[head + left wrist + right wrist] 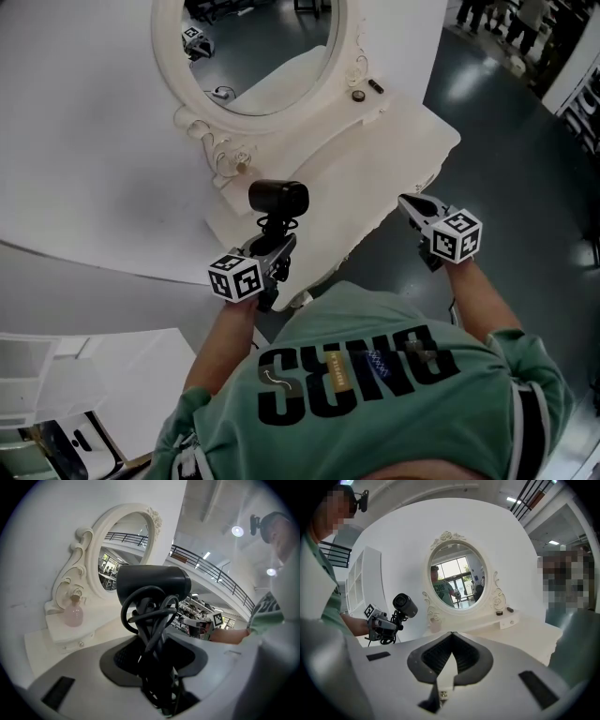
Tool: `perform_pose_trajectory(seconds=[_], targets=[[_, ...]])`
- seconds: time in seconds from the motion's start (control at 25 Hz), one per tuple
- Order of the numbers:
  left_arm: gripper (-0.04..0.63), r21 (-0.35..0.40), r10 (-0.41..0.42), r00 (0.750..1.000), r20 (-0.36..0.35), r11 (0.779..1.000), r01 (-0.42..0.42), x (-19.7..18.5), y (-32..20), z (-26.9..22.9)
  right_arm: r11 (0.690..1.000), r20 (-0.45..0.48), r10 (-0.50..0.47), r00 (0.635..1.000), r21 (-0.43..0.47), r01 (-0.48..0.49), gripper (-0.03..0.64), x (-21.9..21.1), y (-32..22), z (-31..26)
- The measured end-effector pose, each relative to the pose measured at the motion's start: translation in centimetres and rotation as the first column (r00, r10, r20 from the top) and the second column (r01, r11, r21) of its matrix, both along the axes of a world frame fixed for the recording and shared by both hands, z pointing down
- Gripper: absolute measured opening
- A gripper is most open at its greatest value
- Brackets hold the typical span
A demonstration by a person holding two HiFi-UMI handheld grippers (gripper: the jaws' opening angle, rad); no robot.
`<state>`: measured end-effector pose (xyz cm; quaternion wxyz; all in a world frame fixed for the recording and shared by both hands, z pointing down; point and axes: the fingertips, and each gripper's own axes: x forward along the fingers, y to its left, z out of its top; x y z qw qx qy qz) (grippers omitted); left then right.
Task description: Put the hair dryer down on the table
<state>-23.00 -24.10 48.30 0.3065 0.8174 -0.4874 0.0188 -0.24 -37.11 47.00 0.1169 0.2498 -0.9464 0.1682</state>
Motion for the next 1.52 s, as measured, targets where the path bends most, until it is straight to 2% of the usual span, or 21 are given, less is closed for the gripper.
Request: perform_pose_trajectory(seconds=[0.36,0.76,1.0,1.52], targets=[[0.170,-0.025,0.150,0.985,0.084,0.989,-0.149,-1.4,-4.2,-0.3,0.992,0.002,0.128,0.992,0.009,-0.128,-0.006,0.0,-1.2,-0.3],[0.170,-0.101,0.287,0.943,0.169,0.957,-0.273,2.4,-13.0,1.7,0.982,-0.021,0.184,0.983,0.035,-0.183,-0.006,1.6,-6.4,-0.2],[0.170,-0.156,0.329,0.926,0.186,0.940,-0.302,4.6,-18.4,6.0,0.978,-0.034,0.206,0.978,0.026,-0.206,-0.006,2.5,-10.6,2.6],[0.170,-0.299,0.437,0.852,0.288,0.886,-0.353,8.3,-26.5,16.8,0.978,-0.123,0.200,0.972,-0.032,-0.205,-0.006,3.1,-16.5,11.3]])
